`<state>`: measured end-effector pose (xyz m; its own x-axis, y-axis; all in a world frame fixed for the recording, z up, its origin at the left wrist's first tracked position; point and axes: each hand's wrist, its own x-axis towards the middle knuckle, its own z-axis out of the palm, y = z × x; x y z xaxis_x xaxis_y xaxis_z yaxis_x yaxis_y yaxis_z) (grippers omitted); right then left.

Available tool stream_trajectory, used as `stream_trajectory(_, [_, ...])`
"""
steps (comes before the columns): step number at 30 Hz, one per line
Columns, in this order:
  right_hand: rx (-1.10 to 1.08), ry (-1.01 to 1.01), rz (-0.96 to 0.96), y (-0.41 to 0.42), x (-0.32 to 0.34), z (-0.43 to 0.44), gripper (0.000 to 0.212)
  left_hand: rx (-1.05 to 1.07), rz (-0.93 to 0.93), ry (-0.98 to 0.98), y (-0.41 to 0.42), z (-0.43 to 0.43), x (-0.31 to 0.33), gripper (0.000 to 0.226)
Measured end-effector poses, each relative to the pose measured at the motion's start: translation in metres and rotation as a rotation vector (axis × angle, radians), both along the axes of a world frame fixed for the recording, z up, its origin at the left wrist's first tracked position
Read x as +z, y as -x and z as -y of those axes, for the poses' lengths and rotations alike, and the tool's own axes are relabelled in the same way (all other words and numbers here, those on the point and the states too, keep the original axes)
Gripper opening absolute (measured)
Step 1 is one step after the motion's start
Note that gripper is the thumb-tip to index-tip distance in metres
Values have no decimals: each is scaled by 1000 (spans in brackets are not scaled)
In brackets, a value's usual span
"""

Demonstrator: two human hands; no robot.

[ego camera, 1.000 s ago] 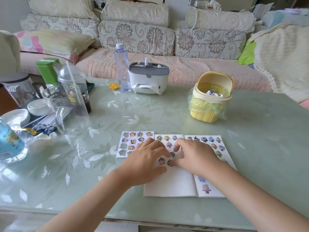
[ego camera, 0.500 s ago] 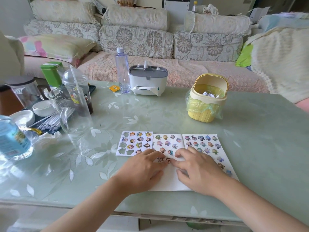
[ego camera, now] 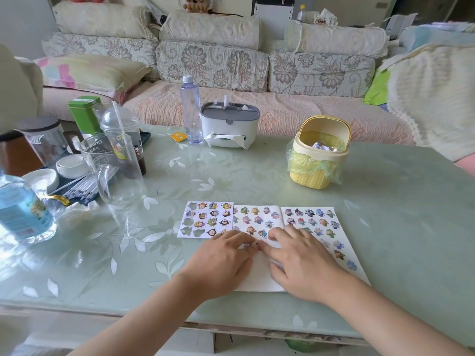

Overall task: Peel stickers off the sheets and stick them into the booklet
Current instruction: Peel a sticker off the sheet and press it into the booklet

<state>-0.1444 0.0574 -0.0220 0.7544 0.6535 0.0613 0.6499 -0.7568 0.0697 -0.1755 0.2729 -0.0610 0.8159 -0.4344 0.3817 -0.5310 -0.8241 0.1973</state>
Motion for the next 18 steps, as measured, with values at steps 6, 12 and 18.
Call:
stream_trajectory(6, [33,-17,-60,7,4,8,42,19,1,-20,3,4,1,40])
stream_trajectory(12, [16,-27,-196,8,6,10,57,41,-111,55,-1,2,-2,45])
stream_trajectory(18, [0,-22,-173,12,5,7,58,39,-70,-36,-2,1,0,45])
